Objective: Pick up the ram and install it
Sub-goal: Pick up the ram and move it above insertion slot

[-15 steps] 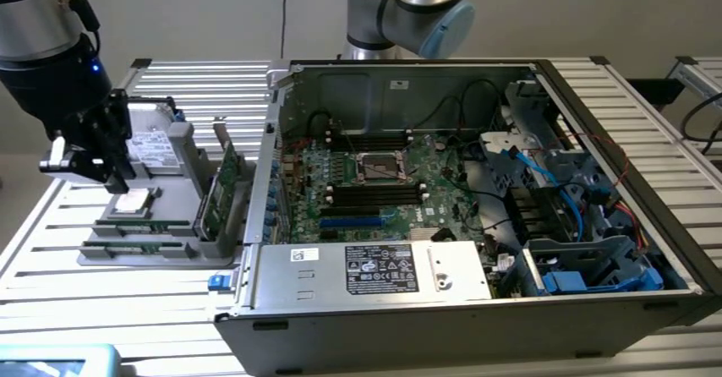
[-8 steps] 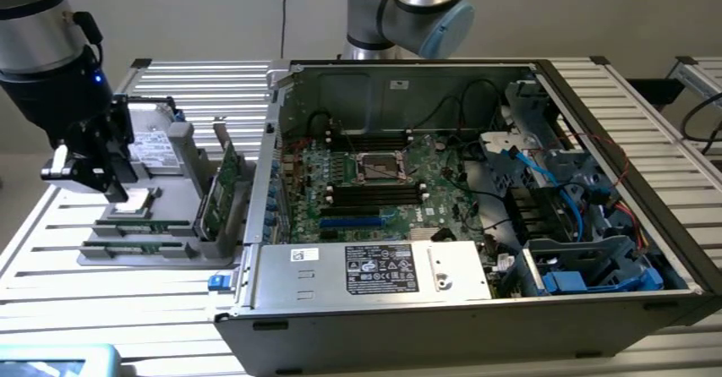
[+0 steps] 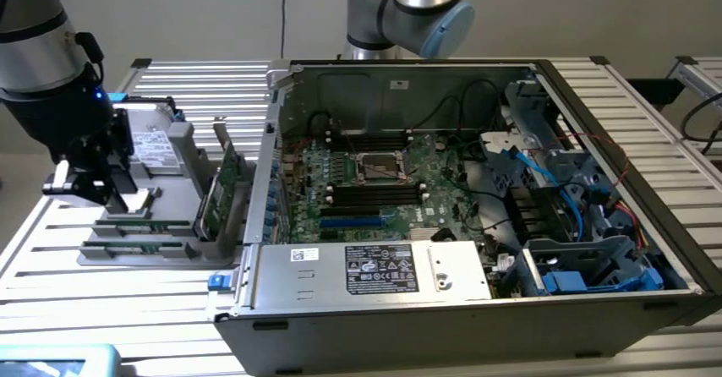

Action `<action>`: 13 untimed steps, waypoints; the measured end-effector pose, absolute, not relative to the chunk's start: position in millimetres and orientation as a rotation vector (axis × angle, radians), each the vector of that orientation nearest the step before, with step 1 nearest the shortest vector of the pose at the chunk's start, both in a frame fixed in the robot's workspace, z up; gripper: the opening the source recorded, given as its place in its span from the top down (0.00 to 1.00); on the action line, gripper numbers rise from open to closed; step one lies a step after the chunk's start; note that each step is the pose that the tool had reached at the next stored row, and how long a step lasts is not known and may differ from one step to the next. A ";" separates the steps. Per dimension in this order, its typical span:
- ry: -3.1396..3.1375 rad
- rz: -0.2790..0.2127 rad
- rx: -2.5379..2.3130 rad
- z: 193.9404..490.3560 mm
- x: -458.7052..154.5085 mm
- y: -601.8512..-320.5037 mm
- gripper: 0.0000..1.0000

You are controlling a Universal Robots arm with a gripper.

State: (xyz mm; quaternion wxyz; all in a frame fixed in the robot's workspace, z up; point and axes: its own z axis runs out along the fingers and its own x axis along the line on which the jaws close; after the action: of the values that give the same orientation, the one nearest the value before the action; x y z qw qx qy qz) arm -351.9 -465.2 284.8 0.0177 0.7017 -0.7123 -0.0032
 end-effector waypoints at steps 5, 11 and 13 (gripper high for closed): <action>-2.212 -0.012 2.179 275.7 -351.8 -474.1 0.62; -2.212 -0.012 2.179 264.8 -351.9 -480.1 0.62; -2.212 -0.012 2.179 261.1 -351.9 -480.1 0.62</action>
State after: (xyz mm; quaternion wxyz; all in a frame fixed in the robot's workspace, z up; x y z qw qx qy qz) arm -351.9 -480.1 261.1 0.0183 0.7016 -0.7123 -0.0038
